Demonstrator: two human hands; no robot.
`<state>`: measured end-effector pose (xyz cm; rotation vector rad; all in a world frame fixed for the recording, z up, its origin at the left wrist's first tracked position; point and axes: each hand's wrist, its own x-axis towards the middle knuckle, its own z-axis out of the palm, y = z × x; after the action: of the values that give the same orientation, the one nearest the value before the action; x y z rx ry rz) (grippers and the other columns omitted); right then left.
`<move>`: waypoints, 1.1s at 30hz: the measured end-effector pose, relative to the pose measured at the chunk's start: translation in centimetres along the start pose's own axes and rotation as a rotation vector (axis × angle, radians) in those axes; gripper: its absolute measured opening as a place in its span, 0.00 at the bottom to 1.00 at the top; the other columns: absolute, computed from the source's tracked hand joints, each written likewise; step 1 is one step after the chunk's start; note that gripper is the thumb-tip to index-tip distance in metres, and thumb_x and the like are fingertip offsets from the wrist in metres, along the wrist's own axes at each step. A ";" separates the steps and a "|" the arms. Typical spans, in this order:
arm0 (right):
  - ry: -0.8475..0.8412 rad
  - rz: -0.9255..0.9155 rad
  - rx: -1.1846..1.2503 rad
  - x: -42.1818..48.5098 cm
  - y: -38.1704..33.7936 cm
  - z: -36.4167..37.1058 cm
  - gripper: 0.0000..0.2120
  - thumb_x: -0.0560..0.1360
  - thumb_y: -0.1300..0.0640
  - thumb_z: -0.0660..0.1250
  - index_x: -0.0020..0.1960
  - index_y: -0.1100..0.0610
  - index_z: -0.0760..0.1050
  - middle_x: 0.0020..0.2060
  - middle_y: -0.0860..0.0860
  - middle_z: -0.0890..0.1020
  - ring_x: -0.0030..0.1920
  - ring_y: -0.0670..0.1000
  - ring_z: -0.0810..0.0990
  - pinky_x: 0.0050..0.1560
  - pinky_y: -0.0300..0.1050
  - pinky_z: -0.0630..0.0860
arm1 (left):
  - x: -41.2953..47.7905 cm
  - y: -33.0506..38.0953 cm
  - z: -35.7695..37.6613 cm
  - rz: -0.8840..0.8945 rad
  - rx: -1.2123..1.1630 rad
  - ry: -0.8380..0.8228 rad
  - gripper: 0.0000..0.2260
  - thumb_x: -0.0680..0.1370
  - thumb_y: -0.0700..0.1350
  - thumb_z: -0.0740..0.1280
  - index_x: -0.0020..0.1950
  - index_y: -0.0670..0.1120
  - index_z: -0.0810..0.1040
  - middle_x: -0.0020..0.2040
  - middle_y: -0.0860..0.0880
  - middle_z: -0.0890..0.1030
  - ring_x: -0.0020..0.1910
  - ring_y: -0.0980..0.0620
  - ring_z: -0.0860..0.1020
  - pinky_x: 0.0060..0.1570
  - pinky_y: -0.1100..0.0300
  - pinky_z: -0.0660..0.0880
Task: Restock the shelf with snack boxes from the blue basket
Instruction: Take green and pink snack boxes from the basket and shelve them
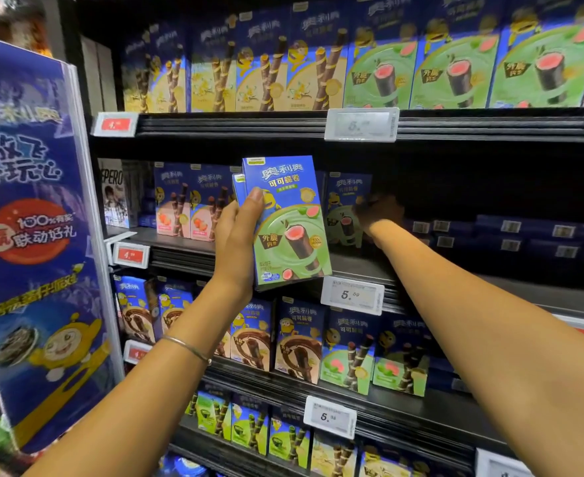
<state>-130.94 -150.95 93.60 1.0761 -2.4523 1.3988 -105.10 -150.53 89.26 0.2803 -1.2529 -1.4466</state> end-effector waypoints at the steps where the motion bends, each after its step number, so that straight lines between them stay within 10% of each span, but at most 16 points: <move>1: -0.013 0.025 0.012 -0.1 0.0 0.0 0.23 0.78 0.49 0.69 0.67 0.62 0.76 0.65 0.61 0.79 0.65 0.63 0.78 0.65 0.57 0.76 | 0.0 -0.1 0.0 0.001 0.000 0.002 0.34 0.77 0.59 0.68 0.74 0.35 0.71 0.64 0.36 0.83 0.62 0.33 0.83 0.65 0.33 0.78; 4: -0.112 0.103 -0.016 -1.6 0.0 -0.4 0.32 0.80 0.52 0.68 0.76 0.67 0.63 0.72 0.63 0.72 0.71 0.63 0.72 0.69 0.53 0.71 | -0.1 -0.2 0.0 0.005 -0.001 0.003 0.34 0.77 0.58 0.67 0.73 0.34 0.71 0.65 0.35 0.83 0.63 0.32 0.82 0.64 0.35 0.79; 8: -0.130 0.138 0.117 -4.1 -0.7 -1.9 0.19 0.83 0.59 0.58 0.70 0.66 0.71 0.69 0.64 0.74 0.68 0.63 0.72 0.66 0.51 0.70 | 0.0 -0.6 0.4 0.011 -0.006 0.001 0.34 0.77 0.58 0.67 0.73 0.34 0.71 0.65 0.35 0.83 0.63 0.33 0.83 0.65 0.35 0.79; 12: -0.239 0.126 0.620 -8.1 -1.7 -4.5 0.26 0.78 0.41 0.65 0.69 0.56 0.72 0.61 0.52 0.80 0.57 0.52 0.80 0.49 0.50 0.83 | 0.1 -1.3 1.2 0.024 0.000 -0.006 0.33 0.77 0.59 0.67 0.73 0.35 0.73 0.64 0.36 0.84 0.62 0.34 0.83 0.61 0.40 0.80; 18: -0.511 -0.089 0.581 -12.7 -2.0 -6.5 0.25 0.72 0.35 0.72 0.60 0.52 0.80 0.52 0.48 0.87 0.53 0.49 0.86 0.50 0.52 0.84 | 0.2 -0.9 2.1 0.076 0.048 -0.034 0.33 0.78 0.59 0.66 0.71 0.32 0.74 0.62 0.35 0.84 0.60 0.33 0.84 0.59 0.40 0.81; 26: -0.486 -0.179 0.601 -14.0 -2.8 -7.6 0.13 0.78 0.48 0.71 0.55 0.57 0.80 0.46 0.49 0.88 0.48 0.49 0.87 0.44 0.49 0.85 | 0.1 -1.0 2.1 0.040 0.086 0.036 0.30 0.85 0.64 0.58 0.68 0.38 0.76 0.61 0.42 0.86 0.60 0.40 0.85 0.63 0.34 0.80; 33: -0.230 -0.036 0.705 -11.7 0.1 -10.3 0.10 0.78 0.53 0.71 0.53 0.60 0.79 0.50 0.58 0.87 0.47 0.54 0.87 0.31 0.43 0.80 | 1.0 -1.9 1.0 0.056 0.118 0.147 0.14 0.87 0.57 0.63 0.49 0.48 0.71 0.37 0.55 0.84 0.36 0.55 0.85 0.36 0.57 0.81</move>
<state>-124.70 -136.67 94.38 1.4552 -2.0756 2.3268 -107.29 -151.28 88.62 0.4206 -1.2186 -1.2825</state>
